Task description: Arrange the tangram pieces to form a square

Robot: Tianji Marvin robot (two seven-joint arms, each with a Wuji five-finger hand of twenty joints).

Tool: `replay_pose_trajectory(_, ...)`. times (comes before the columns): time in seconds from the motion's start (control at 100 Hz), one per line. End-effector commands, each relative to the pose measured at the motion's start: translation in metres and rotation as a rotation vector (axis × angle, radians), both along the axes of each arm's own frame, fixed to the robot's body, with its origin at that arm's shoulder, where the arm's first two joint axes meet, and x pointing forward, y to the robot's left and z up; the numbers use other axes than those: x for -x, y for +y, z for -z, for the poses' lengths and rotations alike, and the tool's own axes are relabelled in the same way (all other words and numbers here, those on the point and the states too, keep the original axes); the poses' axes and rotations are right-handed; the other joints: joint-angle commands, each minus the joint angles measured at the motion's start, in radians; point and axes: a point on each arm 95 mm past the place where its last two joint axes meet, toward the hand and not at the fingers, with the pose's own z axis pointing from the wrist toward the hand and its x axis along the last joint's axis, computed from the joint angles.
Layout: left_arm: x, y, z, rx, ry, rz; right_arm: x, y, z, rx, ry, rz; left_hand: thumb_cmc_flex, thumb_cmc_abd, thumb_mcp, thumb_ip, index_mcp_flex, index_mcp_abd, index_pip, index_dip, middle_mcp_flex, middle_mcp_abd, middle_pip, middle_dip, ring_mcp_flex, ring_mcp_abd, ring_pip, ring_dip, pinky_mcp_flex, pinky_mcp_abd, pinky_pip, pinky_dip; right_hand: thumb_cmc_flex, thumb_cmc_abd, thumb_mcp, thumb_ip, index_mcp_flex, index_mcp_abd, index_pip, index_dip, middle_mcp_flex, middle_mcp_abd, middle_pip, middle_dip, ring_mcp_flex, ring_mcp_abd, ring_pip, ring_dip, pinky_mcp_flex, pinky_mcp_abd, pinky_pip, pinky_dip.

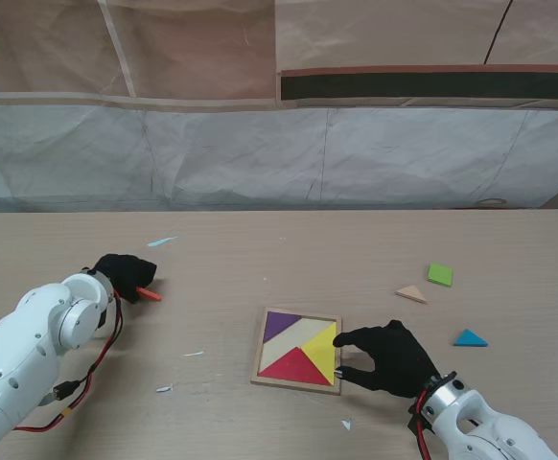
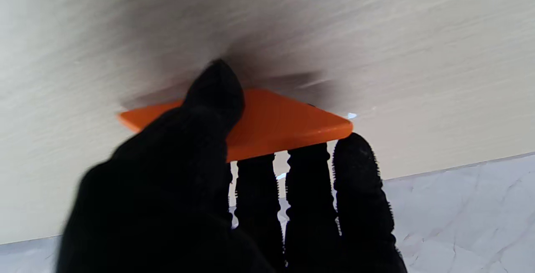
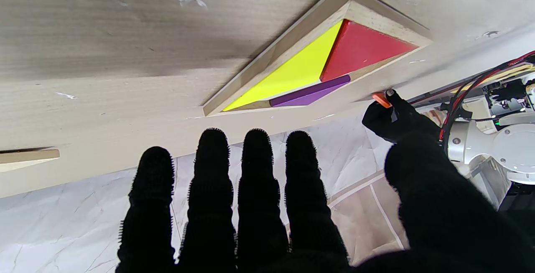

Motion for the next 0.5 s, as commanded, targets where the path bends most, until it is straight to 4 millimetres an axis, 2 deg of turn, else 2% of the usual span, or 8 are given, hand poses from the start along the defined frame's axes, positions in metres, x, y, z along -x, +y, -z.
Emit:
replay_pose_trajectory(0.0, 0.015, -0.001, 0.025, -0.004, 0.083, 0.000, 0.003, 0.003, 0.001, 0.004, 0.008, -0.011, 0.059, -0.002, -0.074, 0.044, 0.010, -0.040, 0.036, 0.055, 0.038, 0.017, -0.016, 0.023, 0.049, 0.021, 0.057, 0.035, 0.039, 0.010, 0.069, 0.020, 0.013, 0.030, -0.017, 0.003, 0.010, -0.012, 0.007, -0.008, -0.023, 0.002, -0.006, 0.000, -0.021, -0.003, -0.008, -0.005, -0.021, 0.003, -0.012, 0.009)
replay_pose_trajectory(0.09, 0.016, -0.003, 0.023, 0.013, 0.088, -0.001, 0.003, 0.003, 0.001, 0.003, 0.008, -0.012, 0.062, 0.005, -0.086, 0.047, -0.045, -0.057, 0.003, 0.071, 0.056, 0.022, -0.013, 0.012, 0.071, 0.024, 0.080, 0.043, 0.057, 0.008, 0.089, 0.023, 0.014, 0.030, -0.016, 0.003, 0.012, -0.011, 0.008, -0.008, -0.023, 0.001, -0.006, 0.000, -0.021, -0.003, -0.008, -0.005, -0.020, 0.003, -0.012, 0.009)
replay_pose_trajectory(0.16, 0.017, -0.004, 0.021, 0.011, 0.100, 0.002, 0.003, 0.003, 0.001, 0.003, 0.007, -0.012, 0.079, 0.049, -0.134, 0.049, -0.080, -0.069, -0.071, -0.166, 0.065, 0.029, -0.026, -0.001, 0.073, 0.027, 0.086, 0.034, 0.060, 0.013, 0.094, 0.019, 0.013, 0.030, -0.017, 0.003, 0.011, -0.010, 0.008, -0.008, -0.022, 0.001, -0.006, 0.000, -0.020, -0.003, -0.008, -0.005, -0.020, 0.003, -0.012, 0.009)
replay_pose_trajectory(0.21, 0.017, -0.005, 0.021, 0.014, 0.108, 0.002, 0.003, 0.003, 0.001, 0.002, 0.007, -0.012, 0.091, 0.087, -0.177, 0.056, -0.029, -0.054, -0.131, -0.349, 0.094, 0.043, -0.056, -0.012, 0.079, 0.037, 0.091, 0.032, 0.065, 0.027, 0.097, 0.019, 0.014, 0.030, -0.016, 0.003, 0.010, -0.012, 0.007, -0.008, -0.023, 0.001, -0.006, 0.000, -0.022, -0.003, -0.009, -0.005, -0.021, 0.003, -0.012, 0.009)
replay_pose_trajectory(0.28, 0.017, -0.006, 0.019, 0.034, 0.122, -0.007, 0.003, 0.003, 0.001, 0.002, 0.008, -0.012, 0.106, 0.149, -0.248, 0.074, 0.055, -0.007, -0.190, -0.520, 0.141, 0.071, -0.098, -0.023, 0.093, 0.060, 0.097, 0.031, 0.064, 0.045, 0.105, 0.026, 0.014, 0.030, -0.016, 0.003, 0.011, -0.011, 0.008, -0.008, -0.023, 0.001, -0.006, 0.000, -0.021, -0.003, -0.008, -0.005, -0.021, 0.003, -0.012, 0.009)
replay_pose_trajectory(0.34, 0.017, -0.007, 0.019, 0.051, 0.128, -0.012, 0.003, 0.003, 0.001, 0.001, 0.009, -0.012, 0.126, 0.202, -0.323, 0.089, 0.090, 0.029, -0.228, -0.575, 0.168, 0.074, -0.108, -0.021, 0.107, 0.071, 0.108, 0.030, 0.066, 0.055, 0.113, 0.033, 0.014, 0.031, -0.016, 0.003, 0.011, -0.012, 0.008, -0.008, -0.023, 0.000, -0.007, 0.000, -0.021, -0.003, -0.008, -0.005, -0.021, 0.003, -0.012, 0.009)
replay_pose_trajectory(0.4, 0.017, -0.007, 0.017, 0.062, 0.130, -0.012, 0.004, 0.003, 0.001, 0.002, 0.010, -0.012, 0.133, 0.251, -0.362, 0.085, 0.109, 0.060, -0.250, -0.603, 0.186, 0.074, -0.098, -0.017, 0.124, 0.075, 0.122, 0.034, 0.077, 0.054, 0.124, 0.038, 0.013, 0.031, -0.017, 0.003, 0.010, -0.012, 0.008, -0.008, -0.023, 0.000, -0.007, -0.001, -0.021, -0.003, -0.009, -0.005, -0.020, 0.003, -0.012, 0.009)
replay_pose_trajectory(0.49, 0.018, -0.010, 0.012, 0.094, 0.124, -0.011, 0.004, 0.003, 0.001, 0.002, 0.012, -0.011, 0.166, 0.277, -0.407, 0.088, 0.122, 0.100, -0.247, -0.612, 0.185, 0.091, -0.044, -0.029, 0.140, 0.086, 0.151, 0.041, 0.083, 0.056, 0.135, 0.041, 0.013, 0.030, -0.016, 0.003, 0.010, -0.011, 0.007, -0.009, -0.023, 0.002, -0.007, -0.001, -0.021, -0.003, -0.009, -0.005, -0.020, 0.002, -0.012, 0.009)
